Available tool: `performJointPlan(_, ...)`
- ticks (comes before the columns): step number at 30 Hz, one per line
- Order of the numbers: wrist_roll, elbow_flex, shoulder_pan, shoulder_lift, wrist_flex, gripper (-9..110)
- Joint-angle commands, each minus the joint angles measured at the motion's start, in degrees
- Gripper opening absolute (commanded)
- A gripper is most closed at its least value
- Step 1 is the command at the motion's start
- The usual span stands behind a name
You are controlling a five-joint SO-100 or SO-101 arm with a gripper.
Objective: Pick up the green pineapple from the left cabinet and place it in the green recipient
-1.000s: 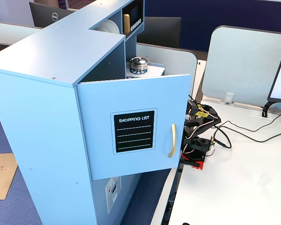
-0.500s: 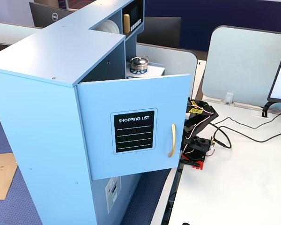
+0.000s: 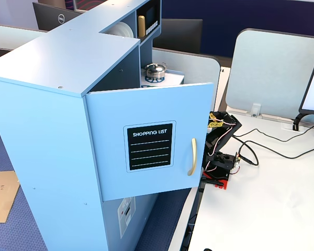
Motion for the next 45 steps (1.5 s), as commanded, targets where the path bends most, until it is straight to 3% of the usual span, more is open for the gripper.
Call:
performJointPlan(1, -1.1, -2.7, -0.9, -2.5, -4.7, 34)
performJointPlan(21, 0.4, -17.8, -2.2, -24.7, -14.6, 37)
performJointPlan(45, 1.7, -25.6, -3.3, -37.5, -20.7, 39)
